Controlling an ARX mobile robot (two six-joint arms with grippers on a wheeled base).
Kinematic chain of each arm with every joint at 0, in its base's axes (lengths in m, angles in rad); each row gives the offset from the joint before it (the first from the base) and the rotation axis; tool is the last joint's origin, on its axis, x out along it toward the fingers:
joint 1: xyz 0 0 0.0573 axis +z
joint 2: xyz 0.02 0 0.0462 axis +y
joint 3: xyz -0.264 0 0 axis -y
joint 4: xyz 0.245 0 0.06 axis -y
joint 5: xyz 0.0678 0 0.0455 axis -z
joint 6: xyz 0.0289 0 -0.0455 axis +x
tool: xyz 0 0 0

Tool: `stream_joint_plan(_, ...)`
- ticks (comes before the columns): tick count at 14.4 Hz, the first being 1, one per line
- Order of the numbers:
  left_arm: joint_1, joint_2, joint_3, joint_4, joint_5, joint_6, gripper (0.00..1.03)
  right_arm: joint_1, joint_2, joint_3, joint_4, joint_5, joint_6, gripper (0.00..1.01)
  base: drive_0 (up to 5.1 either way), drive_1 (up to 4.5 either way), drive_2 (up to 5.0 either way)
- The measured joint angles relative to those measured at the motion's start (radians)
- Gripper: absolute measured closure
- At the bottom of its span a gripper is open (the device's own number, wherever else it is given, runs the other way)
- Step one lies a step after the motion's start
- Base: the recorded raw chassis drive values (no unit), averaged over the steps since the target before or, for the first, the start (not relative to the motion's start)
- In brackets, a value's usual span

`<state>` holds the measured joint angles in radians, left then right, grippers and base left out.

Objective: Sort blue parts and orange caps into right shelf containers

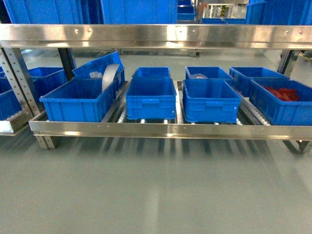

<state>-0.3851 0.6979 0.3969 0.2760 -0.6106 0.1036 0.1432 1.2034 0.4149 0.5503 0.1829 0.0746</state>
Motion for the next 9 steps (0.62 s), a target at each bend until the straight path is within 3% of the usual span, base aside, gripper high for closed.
stream_joint_plan(9,0.0,0.0,0.001,-0.001,0.0,0.0,0.59,0.0,-0.001,0.0,-0.001,0.0,0.0,0.59,0.0,0.0,0.0)
